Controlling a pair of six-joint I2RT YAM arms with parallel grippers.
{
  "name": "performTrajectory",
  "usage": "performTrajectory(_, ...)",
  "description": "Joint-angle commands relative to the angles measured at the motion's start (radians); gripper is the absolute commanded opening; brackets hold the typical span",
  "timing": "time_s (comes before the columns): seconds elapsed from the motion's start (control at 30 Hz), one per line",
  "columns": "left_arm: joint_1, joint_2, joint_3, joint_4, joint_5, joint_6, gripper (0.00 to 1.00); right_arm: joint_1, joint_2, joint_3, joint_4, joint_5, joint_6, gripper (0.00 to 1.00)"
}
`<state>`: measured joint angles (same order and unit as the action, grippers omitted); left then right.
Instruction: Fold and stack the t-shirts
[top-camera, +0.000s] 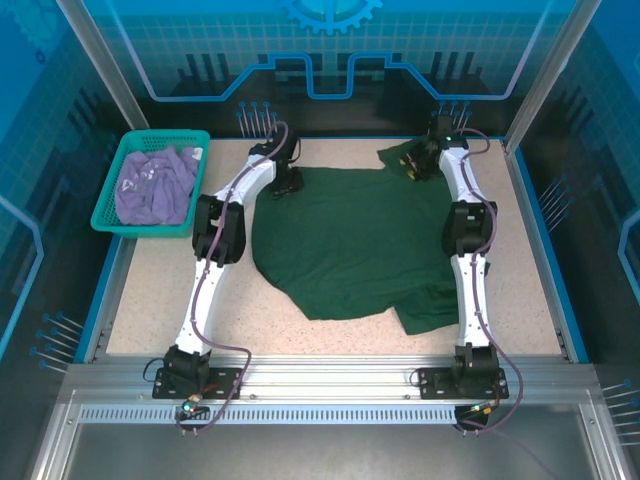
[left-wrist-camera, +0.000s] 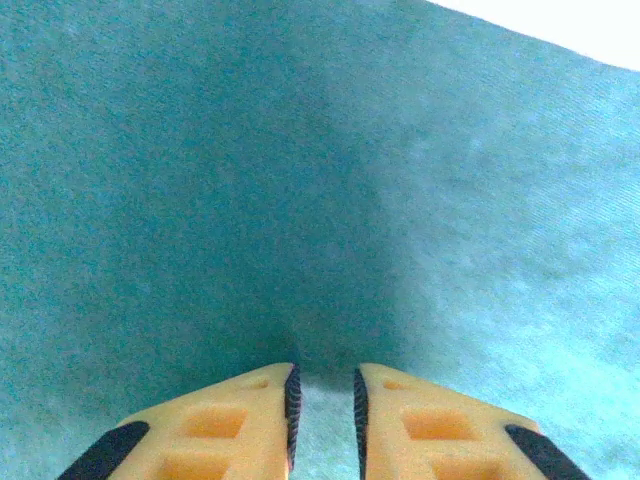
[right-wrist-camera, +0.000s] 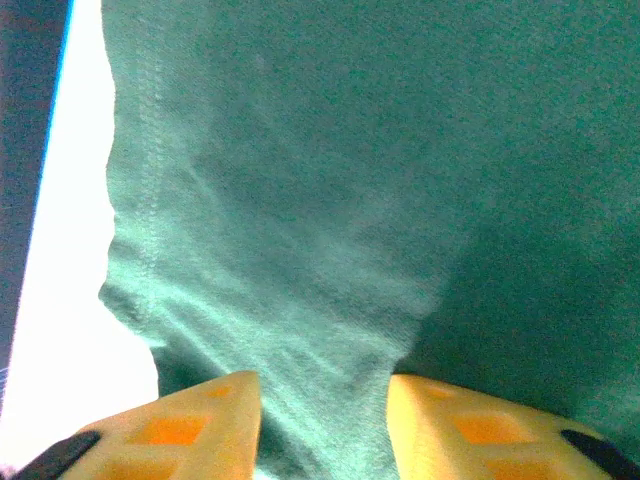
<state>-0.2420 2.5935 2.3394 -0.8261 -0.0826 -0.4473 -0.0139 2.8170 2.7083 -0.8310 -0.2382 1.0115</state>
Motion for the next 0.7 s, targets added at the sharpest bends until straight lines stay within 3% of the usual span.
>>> performTrajectory(0.0, 0.047, 0.072, 0.09, -0.097, -0.055, -0.022, 0.29, -0.012, 0.117, 0.004, 0.127, -0.044, 0.091, 0.5)
performTrajectory(0.07, 0.07, 0.076, 0.13, -0.102, -0.044, -0.032, 0.34, -0.012, 0.149, 0.061, 0.182, -0.066, 0.118, 0.57)
performTrajectory(0.17, 0.092, 0.042, 0.185, -0.12, -0.027, -0.029, 0.5, -0.012, 0.149, 0.133, 0.22, -0.095, 0.131, 0.67)
performTrajectory(0.3, 0.083, -0.106, 0.164, -0.12, 0.022, -0.006, 0.85, 0.013, -0.023, 0.11, 0.142, -0.08, 0.036, 0.8)
performTrajectory(0.37, 0.074, -0.223, 0.086, -0.115, 0.042, -0.018, 0.92, 0.034, -0.153, 0.051, 0.052, -0.054, -0.059, 0.83)
performTrajectory(0.43, 0.068, -0.375, -0.102, -0.037, 0.087, -0.047, 0.95, 0.059, -0.313, -0.082, -0.024, -0.021, -0.136, 0.84)
performTrajectory(0.53, 0.054, -0.631, -0.48, 0.148, 0.165, -0.137, 0.93, 0.109, -0.631, -0.438, -0.07, 0.087, -0.243, 0.85)
performTrajectory(0.67, 0.02, -0.882, -0.906, 0.291, 0.234, -0.262, 0.82, 0.129, -1.096, -1.081, -0.022, 0.185, -0.151, 0.84)
